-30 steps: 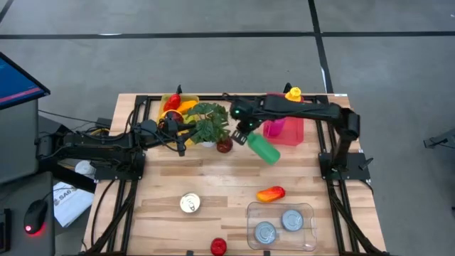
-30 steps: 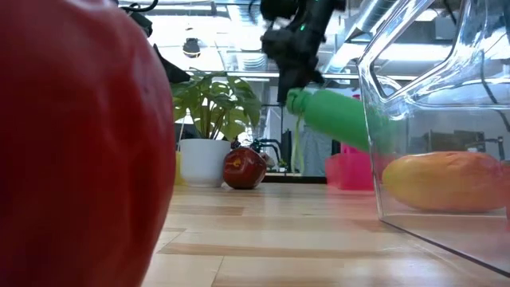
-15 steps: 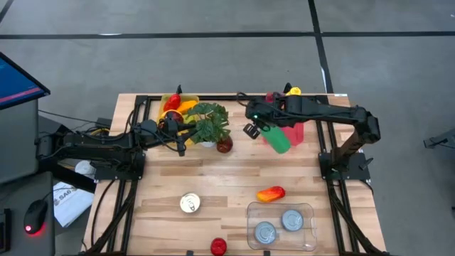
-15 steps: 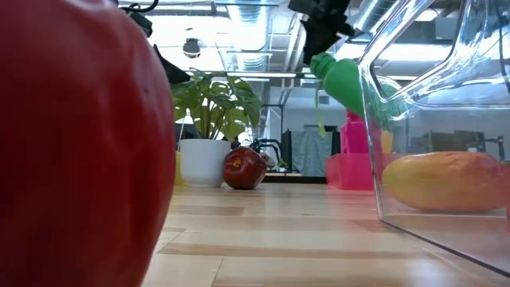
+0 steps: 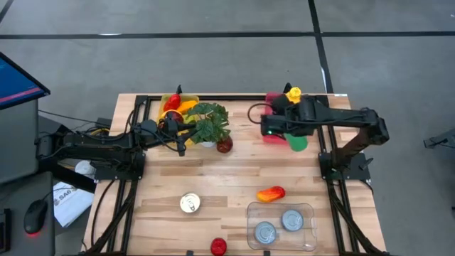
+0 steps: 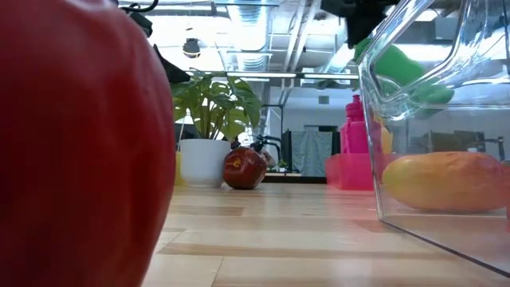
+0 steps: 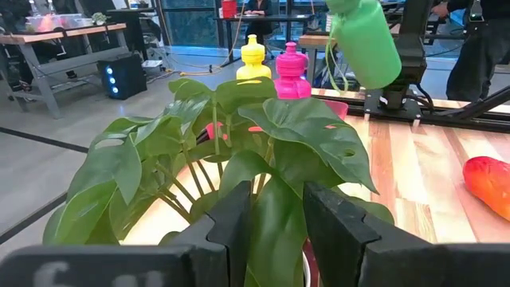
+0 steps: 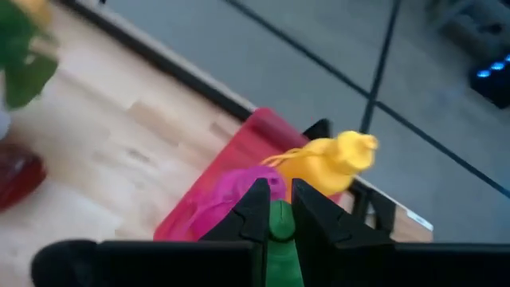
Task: Pick & Place Food Item
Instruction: Put the green water bottle into the pink bin
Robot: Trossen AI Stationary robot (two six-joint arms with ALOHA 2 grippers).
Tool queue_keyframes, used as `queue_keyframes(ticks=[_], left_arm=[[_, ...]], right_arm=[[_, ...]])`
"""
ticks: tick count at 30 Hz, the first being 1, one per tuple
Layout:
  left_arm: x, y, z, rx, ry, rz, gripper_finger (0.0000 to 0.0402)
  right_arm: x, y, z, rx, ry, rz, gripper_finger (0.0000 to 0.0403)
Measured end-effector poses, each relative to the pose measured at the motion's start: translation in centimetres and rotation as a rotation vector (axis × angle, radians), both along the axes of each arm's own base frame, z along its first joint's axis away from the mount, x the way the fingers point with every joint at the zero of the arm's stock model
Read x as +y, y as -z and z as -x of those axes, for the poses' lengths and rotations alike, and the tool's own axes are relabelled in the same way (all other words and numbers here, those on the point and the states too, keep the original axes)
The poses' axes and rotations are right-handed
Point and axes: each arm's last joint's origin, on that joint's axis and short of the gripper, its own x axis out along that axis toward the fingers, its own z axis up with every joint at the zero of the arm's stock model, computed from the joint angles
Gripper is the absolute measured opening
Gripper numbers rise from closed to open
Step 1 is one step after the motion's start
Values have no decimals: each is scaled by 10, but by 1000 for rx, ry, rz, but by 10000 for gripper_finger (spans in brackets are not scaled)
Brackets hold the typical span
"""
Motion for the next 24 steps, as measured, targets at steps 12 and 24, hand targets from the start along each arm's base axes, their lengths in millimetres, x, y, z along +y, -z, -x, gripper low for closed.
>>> queue_keyframes(ticks=[12, 24], left_arm=[[0, 0, 0, 2, 4, 1, 104], [0, 0, 0, -3, 3, -1, 104]], right_arm=[[10, 42, 34, -98, 156, 173, 29], [19, 80, 89, -397, 192, 373, 27]])
